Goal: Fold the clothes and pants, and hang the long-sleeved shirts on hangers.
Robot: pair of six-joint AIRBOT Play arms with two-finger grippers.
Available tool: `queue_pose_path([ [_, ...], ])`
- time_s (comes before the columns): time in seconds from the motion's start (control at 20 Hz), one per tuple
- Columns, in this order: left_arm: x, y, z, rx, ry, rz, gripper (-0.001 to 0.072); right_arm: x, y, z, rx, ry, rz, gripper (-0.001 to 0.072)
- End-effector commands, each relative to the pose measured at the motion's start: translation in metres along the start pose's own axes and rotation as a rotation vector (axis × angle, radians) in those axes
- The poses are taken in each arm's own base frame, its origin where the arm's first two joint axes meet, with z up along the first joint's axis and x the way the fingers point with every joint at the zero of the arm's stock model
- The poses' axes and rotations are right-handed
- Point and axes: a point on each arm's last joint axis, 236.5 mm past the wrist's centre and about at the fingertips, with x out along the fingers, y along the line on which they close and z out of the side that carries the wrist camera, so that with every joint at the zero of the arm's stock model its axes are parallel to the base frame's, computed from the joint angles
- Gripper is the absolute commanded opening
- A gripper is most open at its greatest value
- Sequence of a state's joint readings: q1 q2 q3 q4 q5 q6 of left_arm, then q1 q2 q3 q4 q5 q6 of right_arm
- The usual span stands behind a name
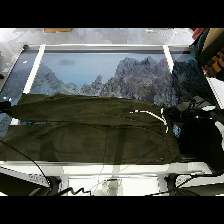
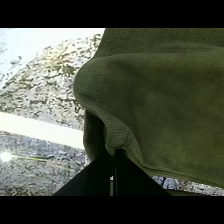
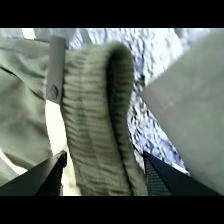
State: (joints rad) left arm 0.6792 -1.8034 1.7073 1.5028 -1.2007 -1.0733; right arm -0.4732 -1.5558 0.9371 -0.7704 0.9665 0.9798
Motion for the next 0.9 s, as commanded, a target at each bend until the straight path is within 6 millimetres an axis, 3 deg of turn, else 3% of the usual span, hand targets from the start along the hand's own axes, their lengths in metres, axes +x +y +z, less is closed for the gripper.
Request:
queue_pose_path([
  [0.0, 0.003, -0.004, 0.000, 0.006, 0.004, -0.004, 0.0018, -0.004, 0.004, 0.024, -0.024, -0.080, 0.006, 0.0508],
  [0.15, 0.006, -0.008, 0.001, 0.014, 0.010, -0.010, 0.0018, -0.003, 0.003, 0.029, -0.018, -0.092, 0.005, 0.0486],
  [0.3, 0.008, -0.013, 0.002, 0.023, 0.016, -0.016, 0.0019, 0.019, 0.017, 0.009, -0.049, 0.017, 0.056, 0.0480],
  [0.35, 0.008, -0.015, 0.002, 0.027, 0.017, -0.017, 0.0019, 0.024, 0.024, 0.008, -0.091, 0.030, 0.064, 0.0427],
  [0.4, 0.008, -0.016, 0.002, 0.029, 0.017, -0.018, 0.0019, 0.026, 0.032, 0.015, -0.135, 0.019, 0.062, 0.0311],
  [0.5, 0.008, -0.016, 0.003, 0.029, 0.016, -0.017, 0.0018, 0.021, 0.046, 0.043, -0.203, -0.049, 0.045, 0.0065],
  [0.7, 0.007, -0.013, 0.021, -0.110, -0.055, 0.002, 0.0018, -0.015, 0.069, 0.114, -0.289, -0.223, 0.010, 0.0037],
  [0.85, 0.003, -0.027, 0.052, -0.137, -0.168, -0.026, 0.0017, -0.043, 0.063, 0.155, -0.299, -0.338, -0.100, 0.0036],
])
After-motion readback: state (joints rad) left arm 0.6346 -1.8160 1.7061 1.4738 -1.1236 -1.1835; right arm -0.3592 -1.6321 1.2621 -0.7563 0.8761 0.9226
